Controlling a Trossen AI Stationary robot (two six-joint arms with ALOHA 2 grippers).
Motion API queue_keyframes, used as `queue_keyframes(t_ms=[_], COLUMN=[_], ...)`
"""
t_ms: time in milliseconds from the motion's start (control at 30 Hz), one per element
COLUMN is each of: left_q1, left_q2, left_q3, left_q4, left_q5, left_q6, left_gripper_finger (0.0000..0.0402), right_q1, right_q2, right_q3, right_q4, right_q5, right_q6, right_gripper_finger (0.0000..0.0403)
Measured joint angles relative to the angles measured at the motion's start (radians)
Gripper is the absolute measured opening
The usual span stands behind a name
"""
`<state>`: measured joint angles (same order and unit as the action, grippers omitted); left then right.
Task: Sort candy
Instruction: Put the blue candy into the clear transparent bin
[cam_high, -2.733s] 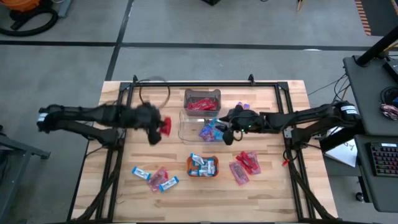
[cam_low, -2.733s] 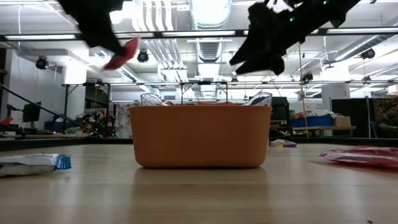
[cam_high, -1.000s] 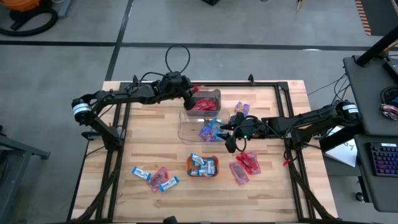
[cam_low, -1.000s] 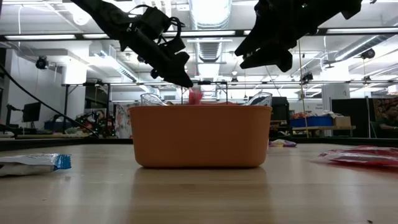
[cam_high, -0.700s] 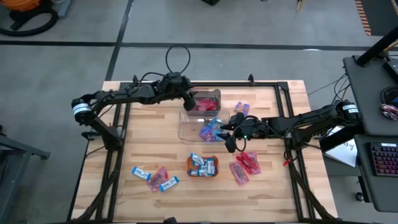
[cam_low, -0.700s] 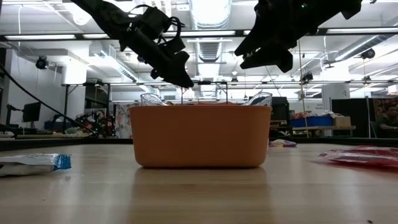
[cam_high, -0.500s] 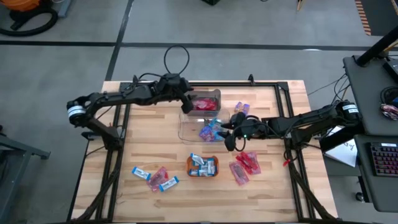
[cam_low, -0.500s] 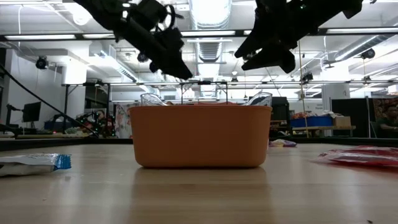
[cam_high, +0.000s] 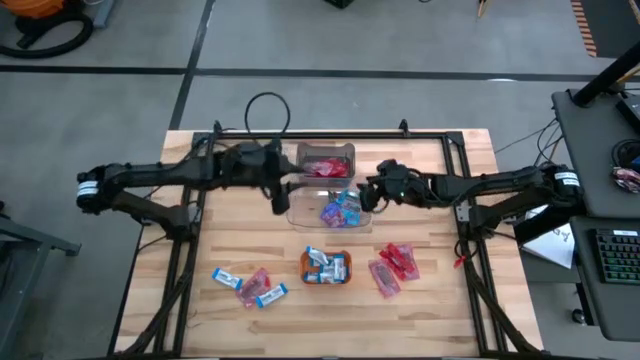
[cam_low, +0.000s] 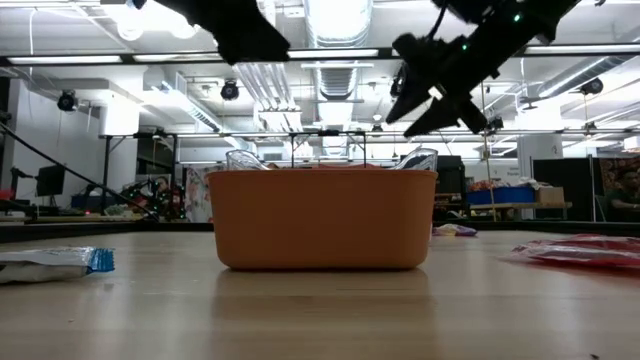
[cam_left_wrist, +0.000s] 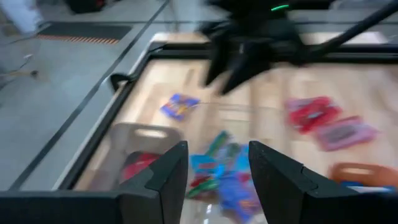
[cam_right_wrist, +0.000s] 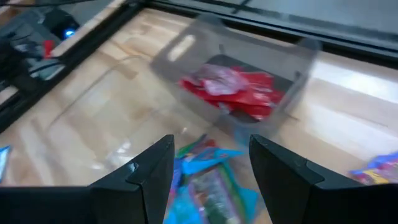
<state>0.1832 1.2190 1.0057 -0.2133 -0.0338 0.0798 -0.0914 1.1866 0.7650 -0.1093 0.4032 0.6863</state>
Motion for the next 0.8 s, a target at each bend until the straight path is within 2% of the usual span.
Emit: queue_keyframes(t_ms=[400, 567, 800], left_q1=[-0.182, -0.211, -0.212], left_q2=[-0.16, -0.186, -0.185], left_q3=[-0.074, -0.087, -0.087], left_q4=[0.003, -0.002, -0.001], left_q5=[-0.007, -0.01, -0.011], left_q6=[-0.095, -0.114, -0.107], left_gripper_finger=[0.0153, 0.0153, 0.0153], right_q1=[-0.304, -0.411, -0.499], right_q2=[0.0, 0.009, 0.04], right_q3=[0.0, 0.0, 0.0], right_q4=[-0.224, -0.321, -0.336], right_q5=[-0.112, -0.117, -0.124], right_q6=[0.048, 0.05, 0.029], right_gripper_finger=[0.0201, 0.0201, 0.0201])
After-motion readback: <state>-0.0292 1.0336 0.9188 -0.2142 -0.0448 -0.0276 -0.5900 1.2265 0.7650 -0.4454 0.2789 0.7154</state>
